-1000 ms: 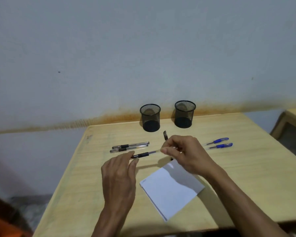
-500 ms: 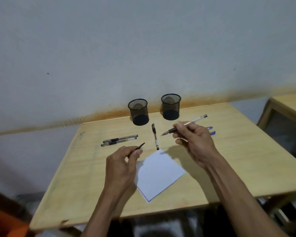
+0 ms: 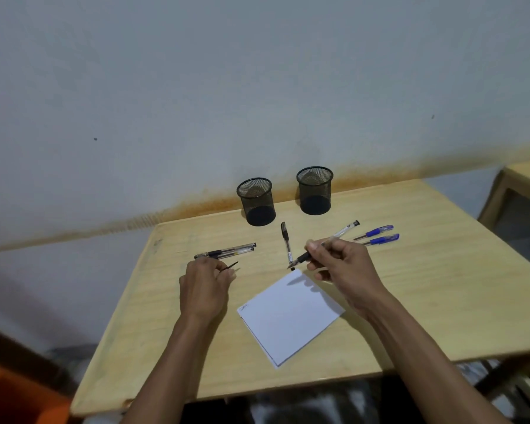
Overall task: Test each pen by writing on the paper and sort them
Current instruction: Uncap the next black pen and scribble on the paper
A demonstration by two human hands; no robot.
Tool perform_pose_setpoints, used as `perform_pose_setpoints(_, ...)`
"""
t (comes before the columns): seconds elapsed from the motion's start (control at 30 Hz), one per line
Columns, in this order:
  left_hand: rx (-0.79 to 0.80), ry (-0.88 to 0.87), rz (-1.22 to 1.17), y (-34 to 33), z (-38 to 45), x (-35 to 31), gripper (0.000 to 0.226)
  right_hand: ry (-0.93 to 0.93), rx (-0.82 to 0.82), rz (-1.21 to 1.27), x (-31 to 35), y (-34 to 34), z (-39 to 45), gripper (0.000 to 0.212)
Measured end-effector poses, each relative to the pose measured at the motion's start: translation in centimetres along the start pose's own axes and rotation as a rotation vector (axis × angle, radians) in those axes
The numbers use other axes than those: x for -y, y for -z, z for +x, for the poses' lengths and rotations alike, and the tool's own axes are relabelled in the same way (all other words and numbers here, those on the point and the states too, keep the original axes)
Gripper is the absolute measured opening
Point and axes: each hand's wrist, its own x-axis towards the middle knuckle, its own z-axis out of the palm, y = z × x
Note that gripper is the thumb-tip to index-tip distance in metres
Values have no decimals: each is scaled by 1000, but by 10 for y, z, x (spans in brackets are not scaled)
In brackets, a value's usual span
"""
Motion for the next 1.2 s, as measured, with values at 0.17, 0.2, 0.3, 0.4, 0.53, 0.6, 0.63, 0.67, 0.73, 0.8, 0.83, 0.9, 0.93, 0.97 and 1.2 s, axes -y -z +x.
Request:
perform_pose_setpoints(0.17, -38, -24, 68, -15, 8, 21, 14, -9, 4, -20, -3, -8, 0, 21)
perform_pose_setpoints(0.2, -51, -39, 79, -17, 7, 24, 14, -11, 2, -27, -4, -10, 0, 22)
perform_pose_setpoints(0.3, -64, -32, 85, -19, 4, 30, 18, -16, -4, -42, -7, -15, 2, 22)
perform_pose_setpoints(0.4, -124, -34, 17, -16, -9, 24, 30, -17, -21, -41, -11, -18, 2, 22)
perform_pose_setpoints(0.53, -31, -168, -242, -5, -44, 9, 40, -11, -5, 22, -11, -24, -2, 18)
perform_pose_setpoints(0.6, 78, -219, -290, -3, -58, 9, 46, -3, 50, -2, -12, -33, -6, 12)
perform_pose_setpoints(0.63, 104, -252, -277, -3, -63, 12, 47, 13, 87, -34, -14, -38, -9, 7)
perform_pose_setpoints(0.67, 118, -286, -254, -3, -65, 15, 45, 38, 121, -66, -17, -42, -11, 7)
perform_pose_setpoints(0.73, 137, -312, -195, -2, -68, 21, 42, 77, 178, -149, -26, -49, -12, 13)
perform_pose_setpoints(0.8, 137, -318, -129, -3, -68, 27, 41, 93, 224, -254, -34, -54, -10, 11)
perform_pose_setpoints(0.83, 137, -318, -106, -4, -68, 29, 42, 102, 252, -307, -37, -56, -8, 10)
perform_pose_setpoints(0.9, 126, -325, -85, -8, -68, 30, 42, 118, 305, -373, -40, -59, -4, 11)
perform_pose_setpoints(0.93, 114, -329, -83, -9, -68, 31, 43, 116, 325, -383, -41, -60, -2, 11)
perform_pose_setpoints(0.97, 104, -332, -81, -11, -67, 32, 43, 112, 338, -392, -42, -62, 0, 12)
perform_pose_setpoints(1.2, 63, -336, -69, -26, -65, 44, 50, 115, 345, -435, -46, -75, 11, 17)
